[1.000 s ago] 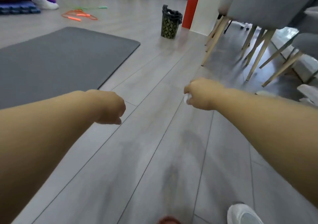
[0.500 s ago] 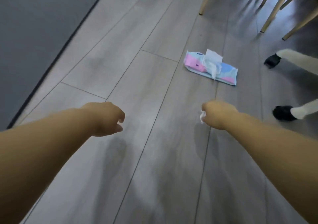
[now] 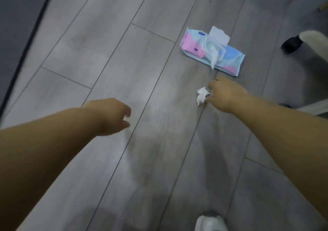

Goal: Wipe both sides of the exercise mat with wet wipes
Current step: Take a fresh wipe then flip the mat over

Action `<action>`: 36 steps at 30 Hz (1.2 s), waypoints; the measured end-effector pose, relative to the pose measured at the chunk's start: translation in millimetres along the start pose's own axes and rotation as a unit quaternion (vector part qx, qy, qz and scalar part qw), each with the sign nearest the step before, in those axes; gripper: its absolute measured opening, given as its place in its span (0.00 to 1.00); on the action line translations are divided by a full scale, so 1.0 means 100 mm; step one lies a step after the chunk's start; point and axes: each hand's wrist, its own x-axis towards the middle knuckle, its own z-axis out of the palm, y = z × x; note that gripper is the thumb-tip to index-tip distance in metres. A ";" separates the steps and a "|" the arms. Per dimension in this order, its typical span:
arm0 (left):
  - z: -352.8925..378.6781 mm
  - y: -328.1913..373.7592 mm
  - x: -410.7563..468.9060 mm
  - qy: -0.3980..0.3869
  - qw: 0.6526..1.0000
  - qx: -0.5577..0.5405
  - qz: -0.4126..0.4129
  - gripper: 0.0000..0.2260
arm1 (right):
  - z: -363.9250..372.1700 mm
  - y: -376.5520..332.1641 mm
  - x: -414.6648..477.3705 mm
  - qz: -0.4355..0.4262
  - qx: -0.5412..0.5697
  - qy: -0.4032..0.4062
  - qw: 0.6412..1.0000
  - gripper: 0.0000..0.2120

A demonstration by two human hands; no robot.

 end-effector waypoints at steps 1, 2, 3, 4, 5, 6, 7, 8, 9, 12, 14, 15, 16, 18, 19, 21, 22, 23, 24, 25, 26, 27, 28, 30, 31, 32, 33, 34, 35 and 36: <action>-0.10 0.03 -0.17 -0.011 1.000 -0.005 -0.001 0.17 | -0.16 0.00 -0.12 -0.003 0.001 -0.018 1.000 0.19; -0.22 0.06 -0.35 -0.022 1.000 -0.007 -0.003 0.17 | -0.34 0.00 -0.25 -0.009 0.007 -0.040 0.999 0.19; -0.36 0.09 -0.53 -0.034 0.999 -0.010 -0.005 0.17 | -0.52 -0.01 -0.38 -0.021 0.015 -0.064 0.998 0.19; -0.52 0.11 -0.73 -0.044 0.999 -0.015 -0.008 0.17 | -0.70 -0.03 -0.52 -0.034 0.022 -0.089 0.995 0.18; -0.69 0.14 -0.93 -0.049 0.999 -0.022 -0.011 0.17 | -0.88 -0.05 -0.66 -0.045 0.022 -0.109 0.993 0.18; -0.88 0.17 -1.15 -0.050 0.998 -0.028 -0.012 0.17 | -1.07 -0.07 -0.81 -0.056 0.016 -0.127 0.990 0.17; -1.07 0.19 -1.37 -0.053 0.998 -0.035 -0.015 0.17 | -1.28 -0.10 -0.96 -0.069 0.003 -0.141 0.988 0.17; -1.26 0.22 -1.60 -0.059 0.997 -0.041 -0.019 0.17 | -1.49 -0.13 -1.11 -0.082 -0.012 -0.153 0.985 0.17; -1.44 0.24 -1.82 -0.064 0.997 -0.044 -0.022 0.17 | -1.70 -0.15 -1.26 -0.091 -0.022 -0.161 0.983 0.17; -1.98 0.27 -2.42 -0.062 0.996 -0.059 -0.032 0.17 | -2.27 -0.23 -1.64 -0.112 -0.023 -0.173 0.978 0.17; -2.30 0.25 -2.81 -0.060 0.993 -0.090 -0.047 0.17 | -2.63 -0.31 -1.85 -0.120 -0.023 -0.183 0.975 0.18; -2.46 0.22 -2.99 -0.057 0.991 -0.105 -0.052 0.17 | -2.81 -0.36 -1.93 -0.126 -0.023 -0.184 0.975 0.18; -2.60 0.17 -3.15 -0.054 0.990 -0.117 -0.057 0.17 | -3.00 -0.42 -2.00 -0.132 -0.026 -0.182 0.974 0.17; -2.86 0.02 -3.44 -0.047 0.985 -0.150 -0.070 0.17 | -3.39 -0.59 -2.12 -0.146 -0.033 -0.177 0.973 0.15; -2.97 -0.07 -3.56 -0.040 0.982 -0.169 -0.080 0.17 | -3.58 -0.70 -2.17 -0.154 -0.040 -0.175 0.972 0.14; -3.17 -0.30 -3.76 -0.030 0.977 -0.190 -0.093 0.17 | -3.95 -0.94 -2.19 -0.169 -0.054 -0.171 0.969 0.14; -3.26 -0.44 -3.84 -0.031 0.977 -0.189 -0.097 0.17 | -4.12 -1.09 -2.18 -0.176 -0.059 -0.167 0.968 0.14; -3.34 -0.59 -3.90 -0.034 0.978 -0.182 -0.099 0.17 | -4.29 -1.23 -2.16 -0.181 -0.059 -0.163 0.968 0.14; -3.42 -0.75 -3.93 -0.037 0.980 -0.170 -0.099 0.18 | -4.45 -1.35 -2.13 -0.181 -0.059 -0.159 0.969 0.15; -3.51 -0.93 -3.94 -0.039 0.981 -0.159 -0.101 0.18 | -4.60 -1.48 -2.09 -0.181 -0.065 -0.158 0.968 0.15; -3.59 -1.12 -3.95 -0.043 0.982 -0.151 -0.102 0.18 | -4.76 -1.59 -2.05 -0.182 -0.075 -0.160 0.967 0.16; -3.68 -1.30 -3.94 -0.047 0.982 -0.148 -0.103 0.18 | -4.91 -1.69 -2.00 -0.181 -0.088 -0.163 0.966 0.16; -3.78 -1.48 -3.92 -0.046 0.982 -0.149 -0.107 0.18 | -5.06 -1.78 -1.94 -0.179 -0.099 -0.163 0.965 0.16; -4.01 -1.81 -3.88 -0.040 0.981 -0.150 -0.116 0.18 | -5.38 -1.94 -1.81 -0.167 -0.104 -0.159 0.967 0.16; -4.13 -1.96 -3.84 -0.038 0.981 -0.151 -0.120 0.18 | -5.55 -2.01 -1.73 -0.159 -0.097 -0.151 0.971 0.16; -4.25 -2.07 -3.80 -0.037 0.980 -0.153 -0.124 0.18 | -5.70 -2.06 -1.64 -0.151 -0.084 -0.141 0.975 0.17; -4.37 -2.17 -3.74 -0.034 0.979 -0.157 -0.126 0.18 | -5.85 -2.11 -1.55 -0.146 -0.068 -0.130 0.978 0.18; -4.49 -2.26 -3.68 -0.032 0.978 -0.163 -0.129 0.18 | -5.99 -2.15 -1.43 -0.144 -0.057 -0.120 0.981 0.18; -4.62 -2.33 -3.61 -0.030 0.976 -0.170 -0.130 0.19 | -6.13 -2.18 -1.31 -0.147 -0.055 -0.115 0.981 0.18; -4.74 -2.40 -3.53 -0.029 0.974 -0.180 -0.132 0.19 | -6.28 -2.20 -1.18 -0.151 -0.061 -0.113 0.980 0.19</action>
